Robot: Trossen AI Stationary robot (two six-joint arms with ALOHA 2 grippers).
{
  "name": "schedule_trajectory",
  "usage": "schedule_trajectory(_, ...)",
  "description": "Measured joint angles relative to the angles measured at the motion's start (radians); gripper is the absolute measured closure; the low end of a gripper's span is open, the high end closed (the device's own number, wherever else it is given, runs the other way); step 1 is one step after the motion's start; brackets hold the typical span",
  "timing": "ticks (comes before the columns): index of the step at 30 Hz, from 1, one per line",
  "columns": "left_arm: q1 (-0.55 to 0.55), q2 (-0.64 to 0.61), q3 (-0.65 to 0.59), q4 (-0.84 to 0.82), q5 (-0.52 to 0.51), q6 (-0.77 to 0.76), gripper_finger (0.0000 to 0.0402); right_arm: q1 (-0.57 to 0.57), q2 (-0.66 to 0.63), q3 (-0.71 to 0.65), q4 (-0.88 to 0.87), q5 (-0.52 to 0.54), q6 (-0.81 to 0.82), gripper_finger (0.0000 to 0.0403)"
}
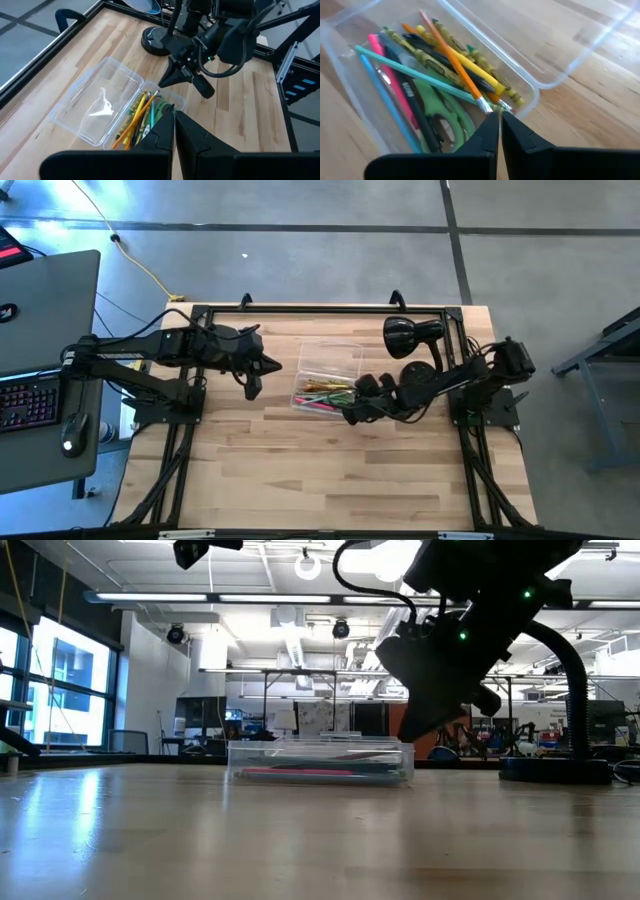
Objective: Pick & place school supplies into a supply box
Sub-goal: Close the transparent supply box
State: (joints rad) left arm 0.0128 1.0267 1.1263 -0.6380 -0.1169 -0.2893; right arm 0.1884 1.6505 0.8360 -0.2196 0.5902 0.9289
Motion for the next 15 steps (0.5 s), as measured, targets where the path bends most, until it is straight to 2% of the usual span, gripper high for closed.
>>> schedule_trajectory(6,0.0,0.0,0.0,-0.02,-0.007,0.006,0.0357,0.031,-0.021,-0.001,0.118,0.005,-0.111,0.0403)
schedule_trajectory(12,0.0,0.031,-0.013,-0.051,-0.146,0.031,0.0357,0.053,-0.097,-0.001,0.187,0.048,-0.236,0.0403)
schedule_trajectory(15,0.001,0.053,-0.051,-0.051,-0.156,0.052,0.0369,0.064,-0.139,-0.001,0.187,0.082,-0.255,0.0403)
